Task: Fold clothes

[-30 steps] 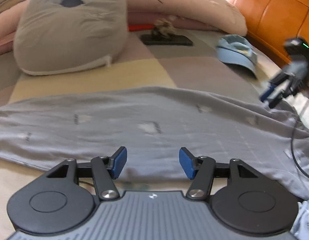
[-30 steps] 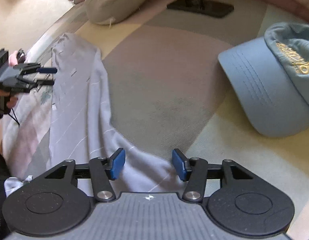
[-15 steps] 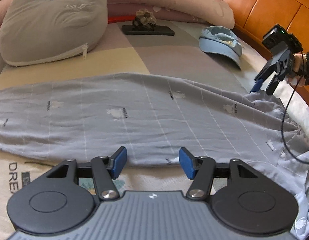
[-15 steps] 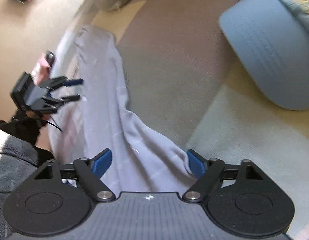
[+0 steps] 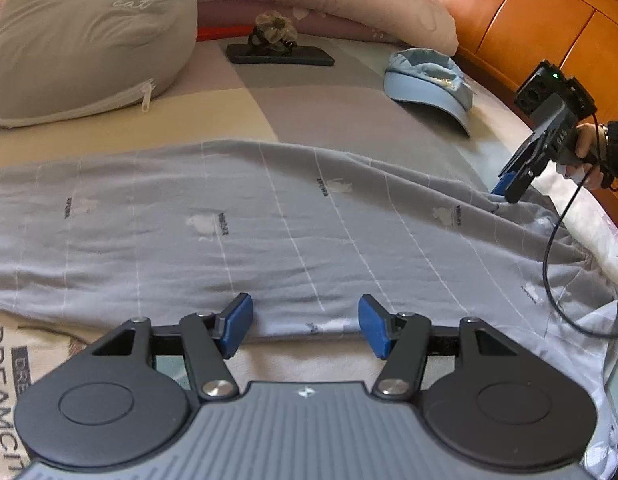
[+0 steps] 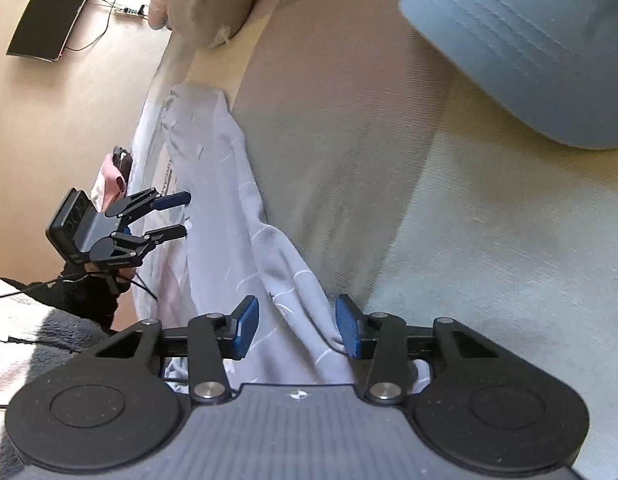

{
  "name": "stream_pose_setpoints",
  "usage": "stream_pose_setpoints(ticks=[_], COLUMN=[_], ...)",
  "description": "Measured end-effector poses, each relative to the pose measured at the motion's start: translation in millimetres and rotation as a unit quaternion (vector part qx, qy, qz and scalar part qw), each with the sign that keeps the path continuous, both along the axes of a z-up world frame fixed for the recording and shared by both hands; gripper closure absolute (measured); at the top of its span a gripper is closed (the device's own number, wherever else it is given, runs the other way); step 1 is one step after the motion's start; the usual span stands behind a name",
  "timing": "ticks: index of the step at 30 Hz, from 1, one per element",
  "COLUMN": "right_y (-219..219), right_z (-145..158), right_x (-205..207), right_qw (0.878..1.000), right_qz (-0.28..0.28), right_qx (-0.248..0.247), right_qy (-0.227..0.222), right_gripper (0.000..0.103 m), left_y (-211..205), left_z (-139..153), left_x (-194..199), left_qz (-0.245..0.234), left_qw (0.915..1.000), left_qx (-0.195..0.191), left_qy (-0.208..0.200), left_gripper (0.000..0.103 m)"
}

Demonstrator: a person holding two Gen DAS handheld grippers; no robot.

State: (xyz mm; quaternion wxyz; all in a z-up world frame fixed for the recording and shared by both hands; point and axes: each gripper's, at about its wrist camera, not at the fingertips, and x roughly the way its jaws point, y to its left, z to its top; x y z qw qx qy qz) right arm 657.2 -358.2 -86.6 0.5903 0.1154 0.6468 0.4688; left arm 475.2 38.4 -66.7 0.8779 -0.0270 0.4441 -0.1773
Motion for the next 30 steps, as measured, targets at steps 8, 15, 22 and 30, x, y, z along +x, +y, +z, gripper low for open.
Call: stream_pose_setpoints(ticks=[8, 15, 22, 30], right_y=[31, 4, -3, 36], right_z=[34, 50, 56, 75], right_x=[-19, -5, -21, -32], right_qw=[0.984, 0.959, 0.952, 0.943], right_qz=[0.029, -0.087, -0.119, -0.125], right_qx=[-0.097, -0.168, -0.168, -0.121], right_qy=[-0.149, -0.212, -0.226, -0.285], right_gripper=[0.097, 0.098, 0.083, 0.082], left_y=[-7, 5, 8, 5], left_z=[4, 12, 11, 7], left_x=[-1, -1, 8, 11], left_qz=[-0.018, -0.003, -0.001, 0.001], left_qw=[0.9998, 0.9996, 0.9995, 0.9994], left_qx=[-0.006, -0.011, -0.002, 0.01], left_qy=[-0.01, -0.025, -0.032, -0.034], left_gripper=[0.044, 0.044, 0.044, 0.044])
